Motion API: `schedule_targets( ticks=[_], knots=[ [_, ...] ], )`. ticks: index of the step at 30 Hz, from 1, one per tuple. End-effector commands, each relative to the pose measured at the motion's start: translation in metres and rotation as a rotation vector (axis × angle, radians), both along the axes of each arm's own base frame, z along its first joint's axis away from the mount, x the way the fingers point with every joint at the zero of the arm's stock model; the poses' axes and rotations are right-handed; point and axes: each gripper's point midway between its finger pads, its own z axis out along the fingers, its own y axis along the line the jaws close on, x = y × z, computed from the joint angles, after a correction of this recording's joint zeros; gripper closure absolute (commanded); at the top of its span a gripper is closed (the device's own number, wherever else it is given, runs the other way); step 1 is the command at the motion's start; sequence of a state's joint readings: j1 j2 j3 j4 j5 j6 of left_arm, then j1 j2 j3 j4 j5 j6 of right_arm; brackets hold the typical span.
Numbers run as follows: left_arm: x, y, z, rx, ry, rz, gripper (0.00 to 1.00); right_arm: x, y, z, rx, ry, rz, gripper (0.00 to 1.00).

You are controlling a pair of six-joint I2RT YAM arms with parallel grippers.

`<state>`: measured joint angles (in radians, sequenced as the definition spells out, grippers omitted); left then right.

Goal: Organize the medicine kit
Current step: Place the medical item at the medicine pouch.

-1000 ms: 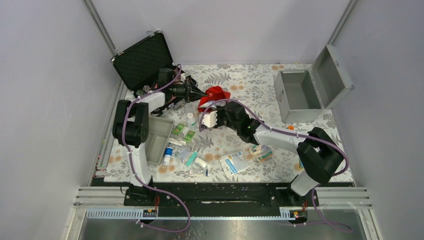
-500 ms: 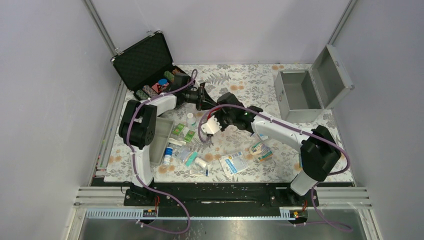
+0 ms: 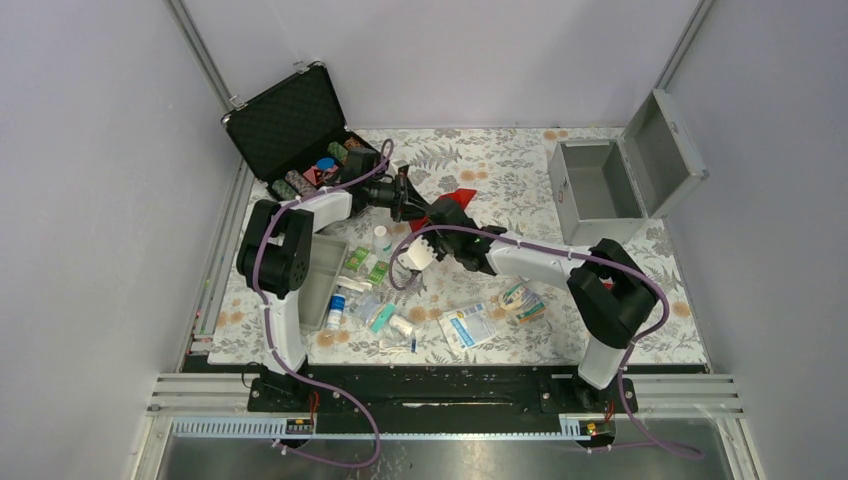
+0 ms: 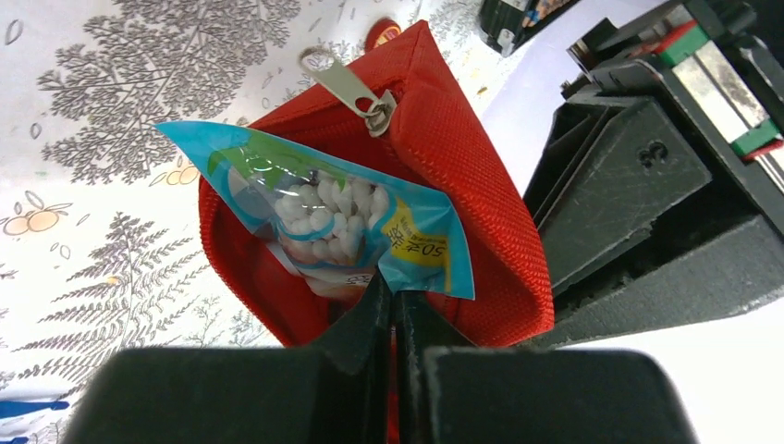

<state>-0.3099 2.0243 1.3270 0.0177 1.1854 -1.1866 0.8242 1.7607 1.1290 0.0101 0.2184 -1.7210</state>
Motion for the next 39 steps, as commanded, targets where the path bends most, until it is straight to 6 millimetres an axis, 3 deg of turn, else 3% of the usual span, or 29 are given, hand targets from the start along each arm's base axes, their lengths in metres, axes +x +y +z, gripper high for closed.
schedule_targets(
  ticks=[1, 4, 10, 14, 19, 24, 26, 28, 31, 36, 39],
  knots=[
    [-0.032, -0.007, 0.021, -0.071, 0.031, -0.124, 1.0, 0.029, 0.018, 0.095, 0.285, -0.26, -0.051, 1.0],
    [-0.027, -0.006, 0.02, -0.073, 0.027, -0.122, 1.0, 0.03, 0.024, 0.111, 0.355, -0.316, -0.029, 1.0],
    [-0.007, 0.014, 0.014, -0.042, 0.034, -0.063, 1.0, 0.034, 0.019, 0.084, 0.292, -0.348, -0.033, 1.0],
    [-0.001, 0.031, 0.023, -0.001, -0.034, -0.023, 1.0, 0.025, 0.003, 0.082, 0.292, -0.295, -0.088, 1.0],
    [-0.017, 0.022, 0.047, -0.042, -0.051, -0.034, 1.0, 0.065, -0.008, 0.079, 0.226, -0.449, -0.258, 1.0],
    [-0.029, 0.011, 0.047, -0.097, 0.01, -0.058, 1.0, 0.083, 0.002, 0.068, 0.244, -0.571, -0.282, 1.0],
    [-0.031, 0.012, 0.045, -0.096, 0.017, -0.059, 1.0, 0.087, -0.001, 0.077, 0.275, -0.599, -0.322, 1.0],
    [-0.03, 0.013, 0.045, -0.096, 0.013, -0.054, 1.0, 0.082, -0.003, 0.095, 0.356, -0.604, -0.33, 0.98],
    [-0.019, 0.017, 0.045, -0.086, -0.016, -0.034, 1.0, 0.062, -0.014, 0.114, 0.47, -0.513, -0.346, 0.86],
    [0.005, 0.02, 0.039, -0.037, -0.072, -0.014, 1.0, 0.01, -0.034, 0.11, 0.601, -0.123, -0.392, 0.52],
    [0.013, 0.019, 0.033, -0.024, -0.094, -0.015, 1.0, -0.02, -0.042, 0.098, 0.569, 0.093, -0.433, 0.41]
  ],
)
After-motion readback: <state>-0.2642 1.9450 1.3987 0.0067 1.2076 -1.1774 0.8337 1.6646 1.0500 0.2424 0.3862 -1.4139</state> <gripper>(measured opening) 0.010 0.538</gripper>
